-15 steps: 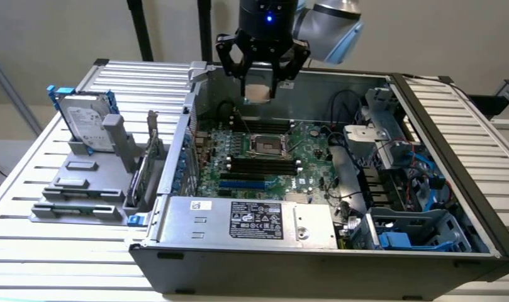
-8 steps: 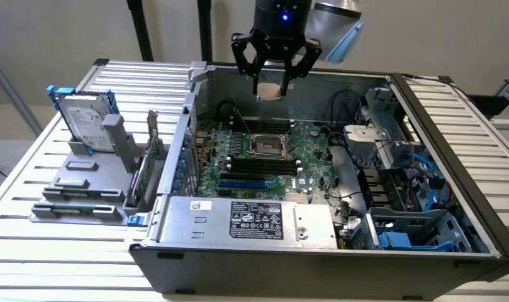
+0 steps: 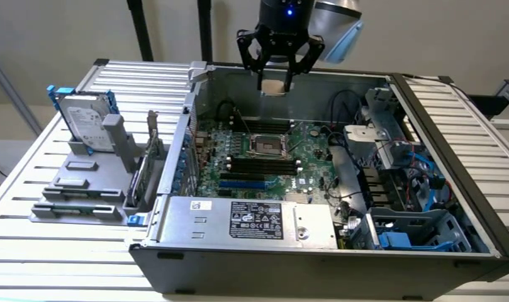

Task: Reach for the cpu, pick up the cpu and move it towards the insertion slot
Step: 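Pick up the cpu and move it towards the insertion slot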

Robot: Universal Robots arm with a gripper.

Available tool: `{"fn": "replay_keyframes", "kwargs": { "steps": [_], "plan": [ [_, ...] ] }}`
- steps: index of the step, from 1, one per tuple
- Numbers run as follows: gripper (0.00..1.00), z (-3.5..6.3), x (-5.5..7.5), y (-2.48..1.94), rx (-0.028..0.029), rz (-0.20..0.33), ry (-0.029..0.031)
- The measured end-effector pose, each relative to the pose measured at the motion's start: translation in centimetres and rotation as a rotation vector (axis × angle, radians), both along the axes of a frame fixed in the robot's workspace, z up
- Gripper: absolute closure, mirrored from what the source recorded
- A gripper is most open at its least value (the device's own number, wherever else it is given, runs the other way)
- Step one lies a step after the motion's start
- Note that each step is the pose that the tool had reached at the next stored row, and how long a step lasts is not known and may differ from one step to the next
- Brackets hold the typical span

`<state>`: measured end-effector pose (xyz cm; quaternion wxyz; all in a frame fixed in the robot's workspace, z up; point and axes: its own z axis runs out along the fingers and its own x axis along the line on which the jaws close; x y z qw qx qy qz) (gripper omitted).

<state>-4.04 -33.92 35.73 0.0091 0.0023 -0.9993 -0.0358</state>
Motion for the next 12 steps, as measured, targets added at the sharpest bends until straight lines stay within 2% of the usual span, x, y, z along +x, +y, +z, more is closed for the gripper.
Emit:
{"fn": "replay_keyframes", "kwargs": {
  "steps": [3, 12],
  "plan": [
    [0.46, -0.04, 0.35, 0.21, -0.0029, 0.0, 0.0],
    [0.46, -0.06, 0.47, 0.23, -0.0032, 0.0, 0.0]
  ]
}}
